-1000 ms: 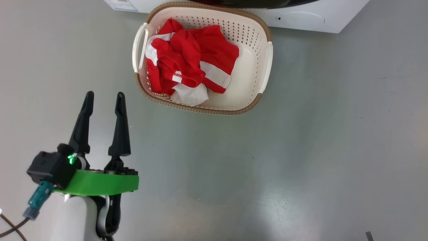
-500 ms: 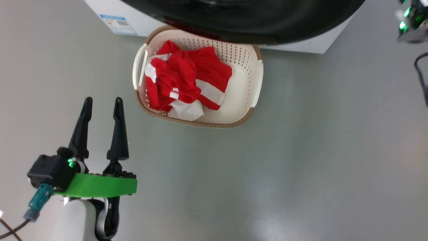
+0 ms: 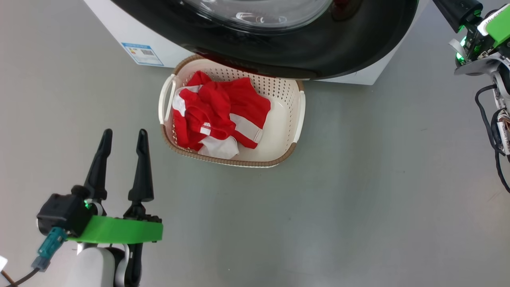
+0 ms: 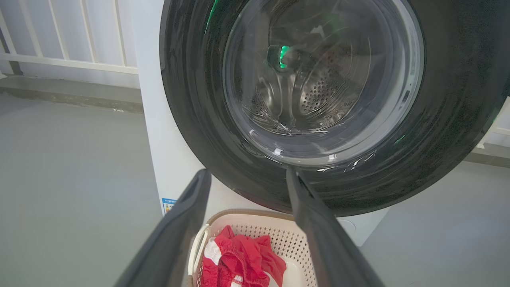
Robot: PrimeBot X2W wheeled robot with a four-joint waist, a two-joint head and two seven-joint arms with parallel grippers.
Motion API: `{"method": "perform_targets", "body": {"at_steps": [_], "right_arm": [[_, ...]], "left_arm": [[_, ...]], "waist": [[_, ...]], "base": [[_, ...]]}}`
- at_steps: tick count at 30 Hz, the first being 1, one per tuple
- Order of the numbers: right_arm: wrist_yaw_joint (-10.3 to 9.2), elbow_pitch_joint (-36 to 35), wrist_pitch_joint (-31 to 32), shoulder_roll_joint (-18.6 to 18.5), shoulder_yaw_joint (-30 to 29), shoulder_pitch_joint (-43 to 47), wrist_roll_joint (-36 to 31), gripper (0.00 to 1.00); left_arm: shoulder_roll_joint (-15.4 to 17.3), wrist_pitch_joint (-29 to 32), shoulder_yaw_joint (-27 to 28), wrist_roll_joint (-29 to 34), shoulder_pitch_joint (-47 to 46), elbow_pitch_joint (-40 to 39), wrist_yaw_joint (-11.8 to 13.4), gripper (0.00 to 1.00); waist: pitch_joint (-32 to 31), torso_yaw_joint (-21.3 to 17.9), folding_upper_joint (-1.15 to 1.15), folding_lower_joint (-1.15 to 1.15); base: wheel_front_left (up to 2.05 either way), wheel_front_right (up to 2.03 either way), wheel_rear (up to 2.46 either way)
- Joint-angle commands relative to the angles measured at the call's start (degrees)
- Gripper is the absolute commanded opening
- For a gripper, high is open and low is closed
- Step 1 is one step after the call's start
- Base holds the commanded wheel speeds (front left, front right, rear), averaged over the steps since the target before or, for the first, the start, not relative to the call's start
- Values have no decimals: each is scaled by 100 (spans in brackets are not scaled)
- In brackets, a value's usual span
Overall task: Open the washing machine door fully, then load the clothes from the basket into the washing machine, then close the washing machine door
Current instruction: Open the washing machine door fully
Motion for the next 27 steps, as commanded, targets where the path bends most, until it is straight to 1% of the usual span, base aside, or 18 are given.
{"method": "perform_targets", "body": {"at_steps": [1,15,18,22,27], "right_arm": [[11,-172,2,82,16,123,27,0],[11,-179,-238,70,-202,228,-50,0],[11,-257,-389,50,-288,223,-102,0],[11,-562,-548,-24,-364,306,-197,0],[11,-1252,-797,-135,-433,750,-340,0]], "left_arm": [[113,-31,196,44,88,-104,-43,100],[113,-31,249,45,164,-124,-65,100],[113,-31,248,46,154,-139,-65,100],[113,-31,229,48,139,-152,-57,100],[113,-31,257,36,186,-145,-35,100]], "waist": [[-39,0,0,0],[-107,-51,0,0],[-64,-62,0,0],[-60,-49,0,0],[-140,-61,0,0]], "base": [[0,0,0],[0,0,0],[0,0,0],[0,0,0],[0,0,0]]}}
